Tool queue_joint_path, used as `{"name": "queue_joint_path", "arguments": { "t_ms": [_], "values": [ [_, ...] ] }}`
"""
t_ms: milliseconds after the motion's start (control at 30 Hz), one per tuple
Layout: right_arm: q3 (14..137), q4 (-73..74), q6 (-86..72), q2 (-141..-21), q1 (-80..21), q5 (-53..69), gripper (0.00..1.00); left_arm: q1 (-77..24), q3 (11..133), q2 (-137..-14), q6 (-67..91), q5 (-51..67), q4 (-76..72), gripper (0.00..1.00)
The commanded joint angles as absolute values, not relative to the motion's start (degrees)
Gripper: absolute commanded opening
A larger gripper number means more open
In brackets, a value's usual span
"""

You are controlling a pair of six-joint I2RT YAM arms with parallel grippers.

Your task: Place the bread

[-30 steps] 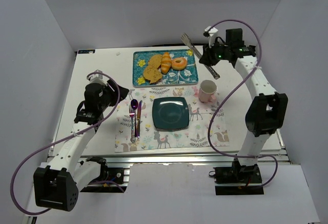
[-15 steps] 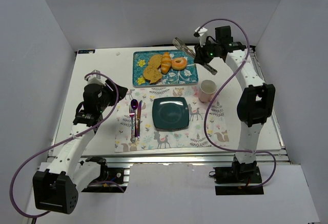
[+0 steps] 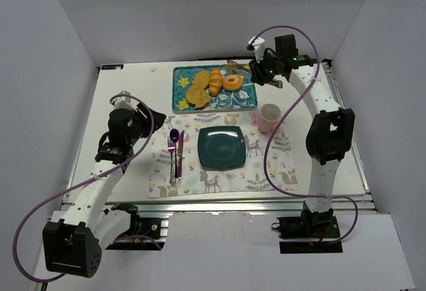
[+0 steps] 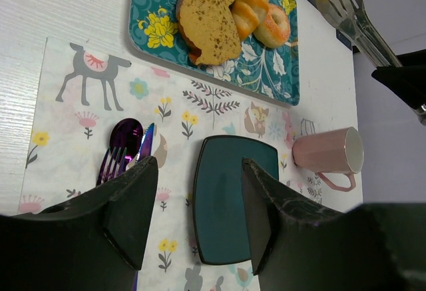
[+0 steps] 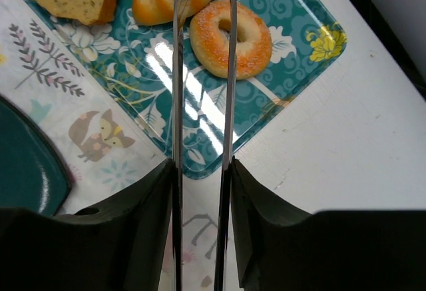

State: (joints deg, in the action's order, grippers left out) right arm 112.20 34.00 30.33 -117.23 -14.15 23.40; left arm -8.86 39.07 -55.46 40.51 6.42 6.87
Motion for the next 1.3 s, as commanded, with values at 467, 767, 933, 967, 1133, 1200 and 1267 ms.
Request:
{"name": "queue_joint_path", "arguments": {
  "t_ms": [467,767,933,967,1133,1200,1267],
  "values": [
    [107.49,29.97,48.86,-116.19,-20.74,9.14,0.47,-9.14,39.47,-55.11,40.52,5.8,5.71,0.63],
    [105.65,30.06,52.99,-116.02,-21.01,5.19,0.48,-9.05,38.85,-55.46,40.61,5.98,4.83,0.63],
    [104.59,30.15,54.84,-116.19,-21.09,3.61,0.48,-9.05,39.02,-56.16,40.43,6.24,4.22,0.63],
    [104.24,30.23,55.19,-116.19,-21.09,3.43,0.48,-9.05,38.94,-56.25,40.34,6.33,4.13,0.63],
    [103.89,29.45,56.07,-116.54,-21.18,2.81,0.49,-9.05,38.85,-56.6,40.34,6.5,3.78,0.63],
    [104.06,29.36,56.69,-116.89,-21.36,2.64,0.5,-9.05,38.67,-56.6,40.34,6.5,3.69,0.63],
    [104.15,29.27,57.04,-117.51,-21.53,2.37,0.5,-9.05,38.67,-56.6,40.34,6.5,3.69,0.63]
  ]
}}
